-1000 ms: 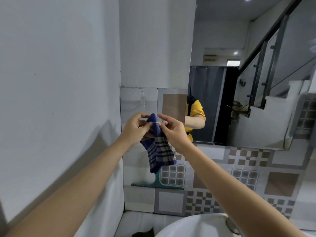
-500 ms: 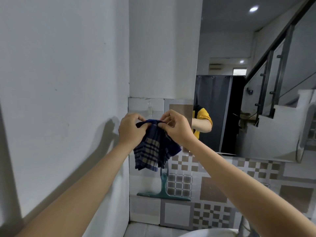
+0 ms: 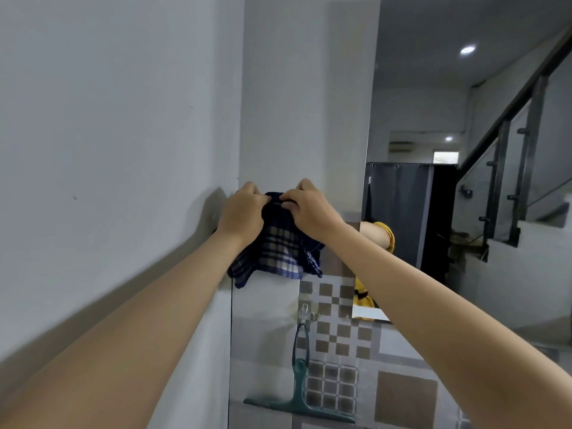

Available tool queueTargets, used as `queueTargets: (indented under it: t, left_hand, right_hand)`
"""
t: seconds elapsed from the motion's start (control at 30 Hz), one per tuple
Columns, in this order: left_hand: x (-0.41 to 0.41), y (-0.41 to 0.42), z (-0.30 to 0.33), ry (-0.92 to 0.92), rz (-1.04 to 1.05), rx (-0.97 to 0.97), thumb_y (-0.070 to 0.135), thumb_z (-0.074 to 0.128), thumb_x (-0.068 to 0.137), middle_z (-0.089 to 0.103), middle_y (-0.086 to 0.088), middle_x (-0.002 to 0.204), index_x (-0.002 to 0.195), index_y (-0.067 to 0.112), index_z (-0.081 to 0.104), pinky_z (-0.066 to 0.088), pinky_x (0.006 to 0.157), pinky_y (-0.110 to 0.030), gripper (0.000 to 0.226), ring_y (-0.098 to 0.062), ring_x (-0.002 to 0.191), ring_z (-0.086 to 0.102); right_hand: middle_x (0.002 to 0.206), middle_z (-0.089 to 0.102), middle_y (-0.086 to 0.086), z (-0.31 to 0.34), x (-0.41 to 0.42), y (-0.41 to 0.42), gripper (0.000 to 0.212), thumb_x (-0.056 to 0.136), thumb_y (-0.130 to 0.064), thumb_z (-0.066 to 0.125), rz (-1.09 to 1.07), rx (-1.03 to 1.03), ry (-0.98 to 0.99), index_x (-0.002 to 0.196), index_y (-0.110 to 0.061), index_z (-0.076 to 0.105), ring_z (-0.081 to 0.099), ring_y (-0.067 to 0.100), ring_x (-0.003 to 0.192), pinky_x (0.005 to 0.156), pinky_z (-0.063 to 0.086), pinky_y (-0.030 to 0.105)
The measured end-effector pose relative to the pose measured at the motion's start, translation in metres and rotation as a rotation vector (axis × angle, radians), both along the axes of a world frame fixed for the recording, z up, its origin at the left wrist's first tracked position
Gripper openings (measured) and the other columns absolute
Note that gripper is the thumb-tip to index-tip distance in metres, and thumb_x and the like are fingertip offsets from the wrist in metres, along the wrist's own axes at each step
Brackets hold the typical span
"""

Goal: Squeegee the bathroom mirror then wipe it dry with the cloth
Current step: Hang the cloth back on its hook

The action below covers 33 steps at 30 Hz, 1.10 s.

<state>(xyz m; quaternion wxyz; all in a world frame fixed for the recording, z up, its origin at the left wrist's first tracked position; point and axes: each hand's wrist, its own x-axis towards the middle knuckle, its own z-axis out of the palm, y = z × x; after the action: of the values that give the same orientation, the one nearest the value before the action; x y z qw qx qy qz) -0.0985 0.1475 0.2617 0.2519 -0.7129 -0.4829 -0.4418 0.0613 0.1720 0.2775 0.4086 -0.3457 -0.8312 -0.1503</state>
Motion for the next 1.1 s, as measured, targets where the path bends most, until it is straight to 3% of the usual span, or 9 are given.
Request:
queueTargets:
  t: [0.07, 0.17, 0.3, 0.5, 0.63, 0.77, 0.93, 1.1]
  left_hand:
    - [-0.004, 0.009, 0.004, -0.022, 0.014, -0.05, -0.004, 0.047, 0.088, 0.051, -0.016, 0.091, 0.106, 0.0, 0.064, 0.05, 0.071, -0.045, 0.025, -0.03, 0.078, 0.054]
    - [-0.01, 0.02, 0.0, -0.145, -0.053, -0.141, -0.001, 0.049, 0.089, 0.053, -0.016, 0.095, 0.11, 0.0, 0.063, 0.048, 0.076, -0.036, 0.026, -0.028, 0.084, 0.055]
    - [-0.017, 0.03, -0.013, -0.188, -0.113, -0.231, 0.004, 0.055, 0.088, 0.052, -0.01, 0.094, 0.117, 0.007, 0.062, 0.032, 0.07, -0.015, 0.03, -0.017, 0.082, 0.049]
    - [-0.021, 0.034, -0.034, -0.315, -0.2, -0.251, 0.0, 0.056, 0.082, 0.066, -0.012, 0.108, 0.106, 0.009, 0.068, 0.041, 0.085, -0.024, 0.028, -0.023, 0.101, 0.059]
    - [-0.018, 0.028, -0.041, -0.535, -0.318, -0.318, 0.011, 0.057, 0.089, 0.068, -0.007, 0.105, 0.108, 0.01, 0.067, 0.045, 0.083, -0.024, 0.022, -0.017, 0.096, 0.062]
    - [-0.012, 0.018, -0.039, -0.853, -0.567, -0.356, 0.017, 0.057, 0.091, 0.065, 0.003, 0.104, 0.115, 0.017, 0.064, 0.05, 0.081, -0.019, 0.025, -0.008, 0.094, 0.061]
    - [-0.009, 0.02, -0.046, -0.793, -0.567, -0.378, 0.011, 0.062, 0.086, 0.065, 0.007, 0.1, 0.115, 0.018, 0.063, 0.05, 0.078, -0.014, 0.029, -0.001, 0.091, 0.06]
    - [0.0, 0.027, -0.05, -0.756, -0.487, -0.305, 0.009, 0.062, 0.086, 0.065, 0.007, 0.094, 0.109, 0.014, 0.065, 0.049, 0.082, -0.022, 0.024, -0.001, 0.087, 0.059]
  right_hand:
    - [0.104, 0.044, 0.012, 0.005, -0.006, 0.004, 0.035, 0.094, -0.024, 0.058, 0.006, -0.085, -0.02, 0.122, -0.003, 0.06, 0.052, 0.027, 0.088, 0.079, 0.045, 0.031]
    - [0.108, 0.042, 0.011, 0.001, -0.012, 0.013, 0.045, 0.089, -0.031, 0.065, -0.008, -0.153, -0.06, 0.125, -0.004, 0.058, 0.047, 0.023, 0.087, 0.08, 0.041, 0.028]
    - [0.1, 0.041, 0.009, -0.008, -0.014, 0.021, 0.035, 0.092, -0.03, 0.061, -0.002, -0.183, -0.048, 0.118, -0.008, 0.065, 0.051, 0.028, 0.093, 0.081, 0.039, 0.026]
    - [0.112, 0.042, 0.01, -0.02, -0.017, 0.025, 0.035, 0.093, -0.037, 0.055, -0.102, -0.126, -0.022, 0.11, -0.01, 0.068, 0.042, 0.025, 0.105, 0.082, 0.049, 0.038]
    - [0.11, 0.054, 0.008, -0.03, -0.021, 0.022, 0.032, 0.093, -0.038, 0.055, -0.124, -0.105, 0.069, 0.111, -0.015, 0.068, 0.043, 0.028, 0.106, 0.086, 0.045, 0.041]
    - [0.101, 0.068, 0.004, -0.042, -0.019, 0.019, 0.026, 0.089, -0.028, 0.064, 0.046, -0.2, 0.294, 0.111, -0.015, 0.068, 0.057, 0.016, 0.088, 0.078, 0.049, 0.03]
    - [0.1, 0.071, 0.003, -0.05, -0.016, 0.016, 0.025, 0.088, -0.023, 0.066, 0.092, -0.274, 0.372, 0.112, -0.016, 0.066, 0.06, 0.013, 0.086, 0.078, 0.05, 0.027]
    - [0.105, 0.071, 0.003, -0.06, -0.017, 0.022, 0.024, 0.09, -0.024, 0.062, 0.049, -0.277, 0.398, 0.113, -0.015, 0.067, 0.064, 0.019, 0.097, 0.081, 0.053, 0.034]
